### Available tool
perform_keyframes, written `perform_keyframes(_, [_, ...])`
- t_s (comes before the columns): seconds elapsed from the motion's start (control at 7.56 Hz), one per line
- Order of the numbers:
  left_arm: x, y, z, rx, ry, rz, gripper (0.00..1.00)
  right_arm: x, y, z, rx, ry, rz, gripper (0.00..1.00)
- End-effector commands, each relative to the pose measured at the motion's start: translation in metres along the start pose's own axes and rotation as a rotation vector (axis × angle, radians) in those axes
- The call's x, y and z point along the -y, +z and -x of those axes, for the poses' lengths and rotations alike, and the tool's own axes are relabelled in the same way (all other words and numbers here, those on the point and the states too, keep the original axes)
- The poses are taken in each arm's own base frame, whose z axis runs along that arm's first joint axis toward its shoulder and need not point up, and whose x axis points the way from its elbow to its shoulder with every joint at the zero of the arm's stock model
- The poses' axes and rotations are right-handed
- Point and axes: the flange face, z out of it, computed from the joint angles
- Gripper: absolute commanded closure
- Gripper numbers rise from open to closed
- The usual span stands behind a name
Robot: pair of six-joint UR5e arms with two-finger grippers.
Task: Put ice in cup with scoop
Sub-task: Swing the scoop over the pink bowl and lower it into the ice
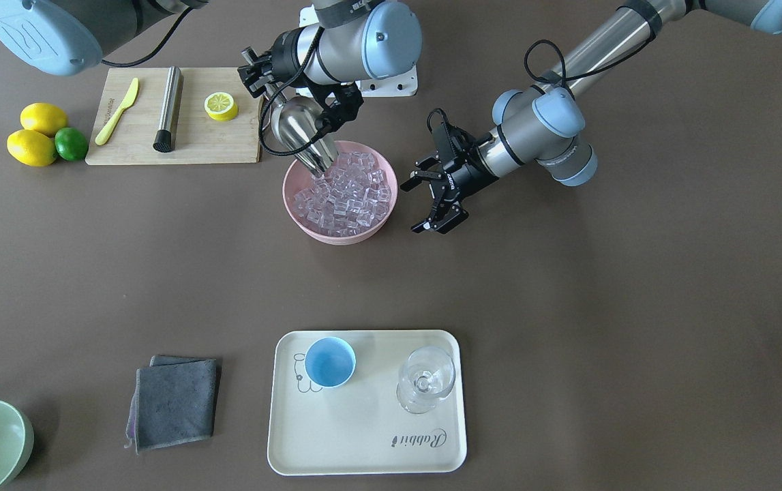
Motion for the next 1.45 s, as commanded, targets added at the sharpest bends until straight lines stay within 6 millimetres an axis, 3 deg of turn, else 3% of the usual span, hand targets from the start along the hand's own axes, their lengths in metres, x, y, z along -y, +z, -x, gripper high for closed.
perform_keyframes(0.0, [0.000, 0.002, 0.002, 0.006, -0.001, 0.002, 0.02, 0.014, -0.002, 0.002, -0.005, -0.004, 0.001, 1.00])
perform_keyframes(0.26, [0.000, 0.003, 0.003, 0.007, -0.001, 0.002, 0.02, 0.032, 0.001, 0.000, -0.005, -0.007, -0.006, 1.00])
perform_keyframes(0.79, [0.001, 0.003, 0.005, 0.035, -0.001, 0.000, 0.02, 0.052, 0.010, -0.005, -0.002, -0.015, -0.048, 1.00])
perform_keyframes(1.32, [0.000, 0.003, 0.006, 0.036, -0.001, 0.002, 0.02, 0.056, 0.027, -0.013, -0.017, -0.051, -0.147, 1.00])
